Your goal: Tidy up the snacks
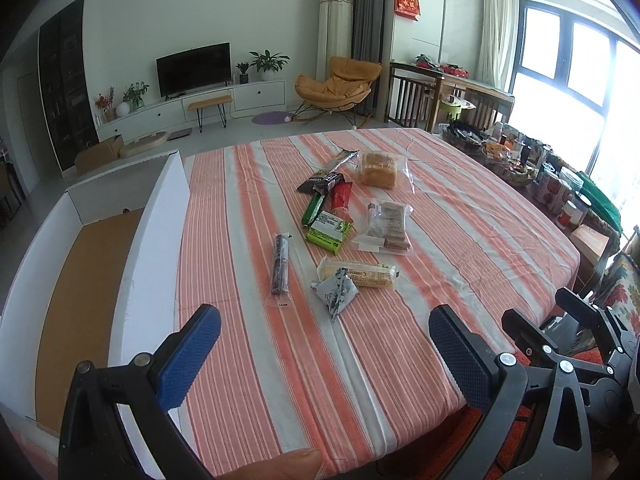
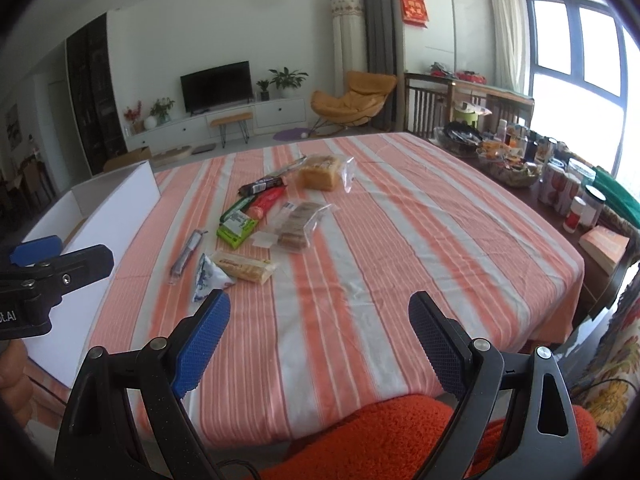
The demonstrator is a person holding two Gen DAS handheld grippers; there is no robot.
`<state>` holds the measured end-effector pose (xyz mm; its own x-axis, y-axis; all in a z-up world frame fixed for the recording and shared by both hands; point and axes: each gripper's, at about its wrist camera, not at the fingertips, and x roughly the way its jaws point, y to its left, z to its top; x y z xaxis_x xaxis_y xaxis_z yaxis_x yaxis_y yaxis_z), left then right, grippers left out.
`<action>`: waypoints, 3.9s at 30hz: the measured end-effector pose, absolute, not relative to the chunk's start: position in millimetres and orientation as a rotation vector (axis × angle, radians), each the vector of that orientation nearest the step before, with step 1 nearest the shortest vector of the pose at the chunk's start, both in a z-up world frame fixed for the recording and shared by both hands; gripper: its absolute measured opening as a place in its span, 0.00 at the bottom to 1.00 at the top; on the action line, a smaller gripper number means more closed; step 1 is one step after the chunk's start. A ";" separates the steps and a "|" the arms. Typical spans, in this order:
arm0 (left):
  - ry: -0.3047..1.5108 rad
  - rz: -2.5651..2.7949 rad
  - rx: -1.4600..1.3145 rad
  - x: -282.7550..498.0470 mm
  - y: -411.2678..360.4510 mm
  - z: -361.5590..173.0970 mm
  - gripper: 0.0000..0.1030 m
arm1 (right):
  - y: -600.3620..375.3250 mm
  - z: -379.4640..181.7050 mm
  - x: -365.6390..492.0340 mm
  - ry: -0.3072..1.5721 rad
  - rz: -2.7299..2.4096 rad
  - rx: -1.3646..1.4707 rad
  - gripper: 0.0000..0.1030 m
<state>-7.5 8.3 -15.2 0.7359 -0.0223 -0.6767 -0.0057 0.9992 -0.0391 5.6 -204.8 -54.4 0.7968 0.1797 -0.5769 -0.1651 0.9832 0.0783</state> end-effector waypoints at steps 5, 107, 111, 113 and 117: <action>0.768 0.000 -0.046 -6.7 11.8 -26.9 1.00 | -206.9 -61.6 5.8 0.622 0.181 0.041 0.90; 0.752 0.080 -0.101 2.4 51.2 -20.1 1.00 | -219.2 -88.6 12.8 0.652 0.228 0.135 0.90; 0.842 0.032 -0.116 7.4 62.6 -34.8 1.00 | -217.3 -92.0 14.3 0.673 0.231 0.136 0.90; 0.903 -0.001 -0.081 9.0 51.7 -53.4 1.00 | -215.7 -92.2 13.4 0.672 0.229 0.128 0.90; 0.980 -0.072 -0.010 17.5 17.2 -92.2 1.00 | -214.7 -92.4 12.7 0.675 0.228 0.122 0.90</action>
